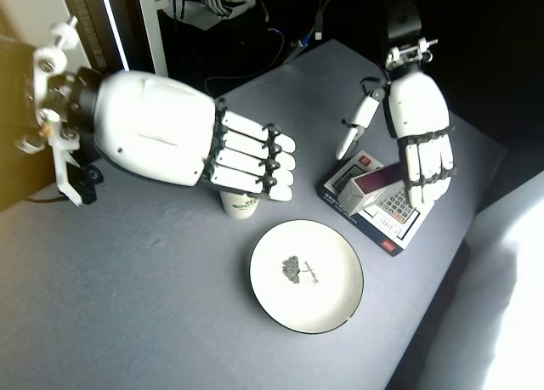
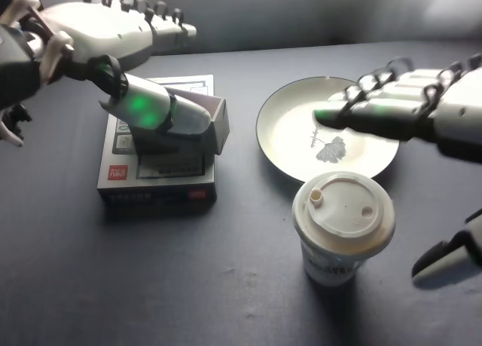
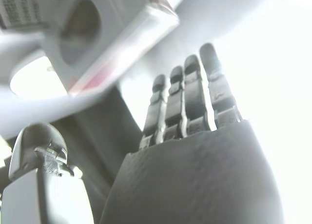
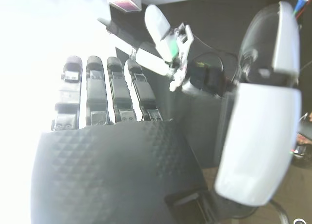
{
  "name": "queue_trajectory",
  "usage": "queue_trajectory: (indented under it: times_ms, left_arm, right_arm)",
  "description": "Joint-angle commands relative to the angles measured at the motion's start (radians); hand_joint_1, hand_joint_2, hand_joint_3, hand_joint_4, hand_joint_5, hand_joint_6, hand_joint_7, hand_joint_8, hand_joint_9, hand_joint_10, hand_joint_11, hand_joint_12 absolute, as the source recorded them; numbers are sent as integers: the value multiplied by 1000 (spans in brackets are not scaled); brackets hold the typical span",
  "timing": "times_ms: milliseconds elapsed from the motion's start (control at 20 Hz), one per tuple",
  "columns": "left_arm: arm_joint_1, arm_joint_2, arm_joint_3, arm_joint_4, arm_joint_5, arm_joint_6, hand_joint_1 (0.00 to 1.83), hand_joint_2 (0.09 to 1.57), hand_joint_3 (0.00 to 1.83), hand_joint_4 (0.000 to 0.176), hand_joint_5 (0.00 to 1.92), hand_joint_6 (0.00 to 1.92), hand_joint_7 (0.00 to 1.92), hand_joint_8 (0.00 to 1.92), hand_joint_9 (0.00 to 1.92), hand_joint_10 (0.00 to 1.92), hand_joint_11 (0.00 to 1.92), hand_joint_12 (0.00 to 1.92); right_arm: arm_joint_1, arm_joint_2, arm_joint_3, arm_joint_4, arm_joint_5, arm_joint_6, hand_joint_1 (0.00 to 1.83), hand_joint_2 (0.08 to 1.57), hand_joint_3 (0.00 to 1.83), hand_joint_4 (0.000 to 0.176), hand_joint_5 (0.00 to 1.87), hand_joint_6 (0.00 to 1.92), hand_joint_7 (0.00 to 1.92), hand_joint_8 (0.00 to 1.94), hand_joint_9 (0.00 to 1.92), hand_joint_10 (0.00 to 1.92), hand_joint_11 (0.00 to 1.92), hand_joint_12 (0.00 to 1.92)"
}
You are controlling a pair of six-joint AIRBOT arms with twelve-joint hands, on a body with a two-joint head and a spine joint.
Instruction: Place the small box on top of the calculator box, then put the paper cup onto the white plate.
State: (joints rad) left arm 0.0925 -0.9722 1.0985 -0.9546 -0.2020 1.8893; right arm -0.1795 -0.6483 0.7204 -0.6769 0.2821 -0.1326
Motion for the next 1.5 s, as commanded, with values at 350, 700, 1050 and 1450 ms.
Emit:
queue_trajectory:
  times_ms: [350,700,1050,1450]
  left_arm:
    - [190,212,-201,727,-312,-738,82,1009,3,0,0,0,0,0,0,0,0,69]
    - [398,362,-326,1164,-531,-1072,142,995,0,0,134,6,127,7,118,10,0,408]
    - [464,408,-344,1444,-650,-1193,212,996,0,0,182,5,178,5,150,4,0,389]
    - [469,422,-366,1525,-660,-1265,218,1006,2,0,215,2,201,1,169,1,0,444]
  right_arm:
    - [78,-67,48,-280,38,326,1101,835,17,0,0,0,0,0,0,0,0,0]
    - [71,-124,81,-429,8,437,1035,822,4,0,0,0,0,0,0,0,0,0]
    - [24,-190,130,-443,-33,445,1088,754,0,0,0,0,0,0,0,0,0,0]
    - [11,-246,185,-442,-12,445,1088,813,12,0,0,0,0,0,0,0,0,0]
